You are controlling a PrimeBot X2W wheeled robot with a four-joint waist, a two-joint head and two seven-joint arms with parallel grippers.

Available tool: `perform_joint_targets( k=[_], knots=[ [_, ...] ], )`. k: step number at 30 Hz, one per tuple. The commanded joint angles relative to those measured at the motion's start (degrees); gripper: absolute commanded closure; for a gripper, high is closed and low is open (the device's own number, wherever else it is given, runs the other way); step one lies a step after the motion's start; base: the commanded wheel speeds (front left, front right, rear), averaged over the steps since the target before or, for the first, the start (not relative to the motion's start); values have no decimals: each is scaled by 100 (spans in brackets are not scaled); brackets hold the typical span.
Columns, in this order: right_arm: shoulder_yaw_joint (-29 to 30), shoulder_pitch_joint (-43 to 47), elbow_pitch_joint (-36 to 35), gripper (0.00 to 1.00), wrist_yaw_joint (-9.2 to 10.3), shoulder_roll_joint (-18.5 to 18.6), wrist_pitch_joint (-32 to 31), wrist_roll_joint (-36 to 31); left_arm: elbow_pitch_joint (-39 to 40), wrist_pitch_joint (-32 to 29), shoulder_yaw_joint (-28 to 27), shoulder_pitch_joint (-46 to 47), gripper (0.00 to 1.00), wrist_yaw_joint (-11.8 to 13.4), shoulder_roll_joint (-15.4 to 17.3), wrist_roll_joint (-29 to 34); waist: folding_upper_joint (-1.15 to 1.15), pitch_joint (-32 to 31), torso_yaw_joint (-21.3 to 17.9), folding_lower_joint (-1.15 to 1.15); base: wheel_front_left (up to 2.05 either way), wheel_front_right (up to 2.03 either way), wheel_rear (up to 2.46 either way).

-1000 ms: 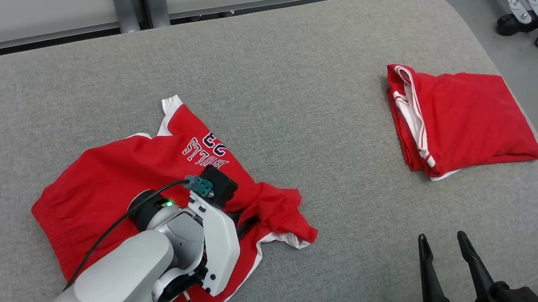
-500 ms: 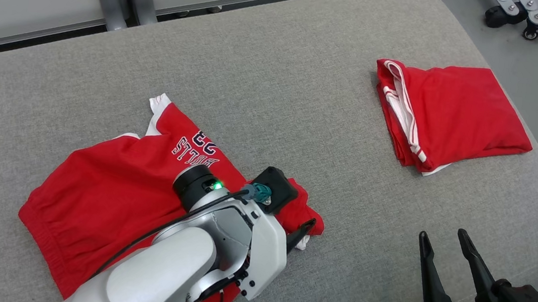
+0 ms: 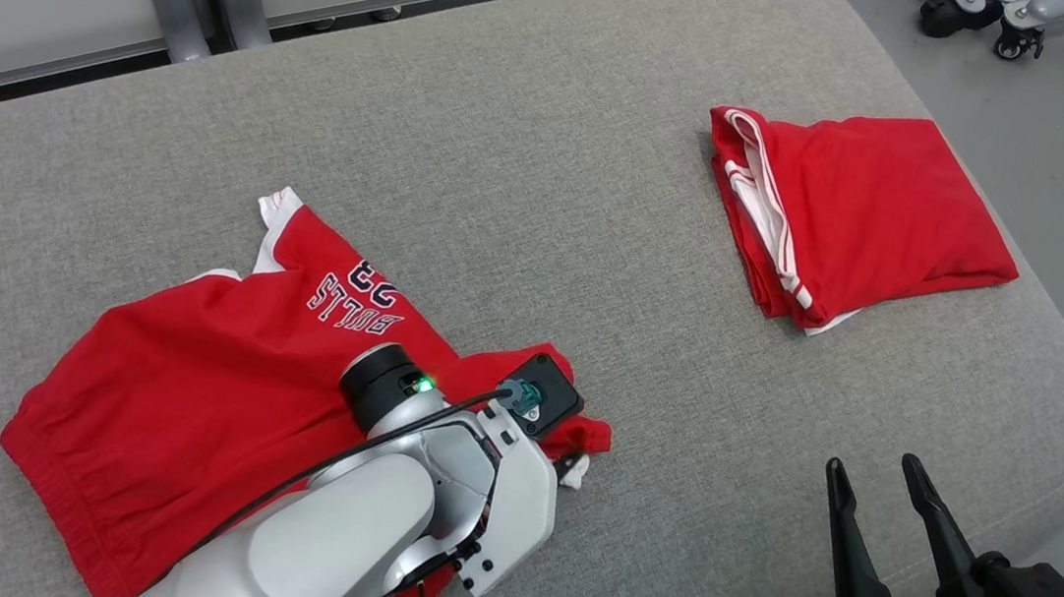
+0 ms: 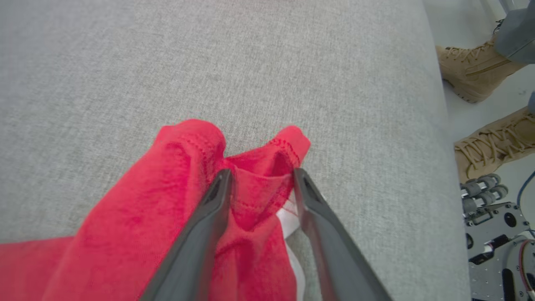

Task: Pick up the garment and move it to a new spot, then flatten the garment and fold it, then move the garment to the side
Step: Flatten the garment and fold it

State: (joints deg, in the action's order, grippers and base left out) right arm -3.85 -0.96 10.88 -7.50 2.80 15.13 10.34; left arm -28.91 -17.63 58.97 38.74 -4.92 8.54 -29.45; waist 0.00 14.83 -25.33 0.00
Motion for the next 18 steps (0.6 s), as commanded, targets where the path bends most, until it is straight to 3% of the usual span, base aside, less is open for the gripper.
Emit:
perform_joint_targets(
  k=[1, 2, 3, 10, 15, 16, 17, 18],
  knots=[
    [20, -2, 16, 0, 1, 24, 1, 35, -182, 64, 0, 12, 87, -52, -5, -88, 0, -14, -10, 0, 0, 0, 0],
    [20, -2, 16, 0, 1, 24, 1, 35, -182, 64, 0, 12, 87, -52, -5, -88, 0, -14, -10, 0, 0, 0, 0],
    [19, 1, 23, 0, 1, 25, 1, 35, -239, 124, -8, 8, 100, -64, -43, -122, 0, -22, -16, 0, 0, 0, 0],
    [48, 64, 53, 0, 1, 24, 1, -18, 114, 184, 29, -281, 100, -246, -323, -1035, 0, -111, -25, 0, 0, 0, 0],
    [18, 57, 85, 0, 1, 24, 1, -54, 534, 75, 244, -250, 100, -251, -263, -1600, 0, -84, -39, 0, 0, 0, 0],
    [6, 43, 90, 0, 1, 24, 1, -53, 491, 169, 218, -250, 81, -252, -285, -1683, 0, -70, -43, 0, 0, 0, 0],
    [-11, 28, 102, 0, 1, 24, 1, -49, 411, 301, 189, -231, 53, -253, -314, -1676, 0, -56, -50, 0, 0, 0, 0],
    [-34, 14, 117, 0, 1, 24, 1, -53, 280, 413, 213, -172, 9, -253, -326, -1584, 0, -44, -58, 0, 0, 0, 0]
  ],
)
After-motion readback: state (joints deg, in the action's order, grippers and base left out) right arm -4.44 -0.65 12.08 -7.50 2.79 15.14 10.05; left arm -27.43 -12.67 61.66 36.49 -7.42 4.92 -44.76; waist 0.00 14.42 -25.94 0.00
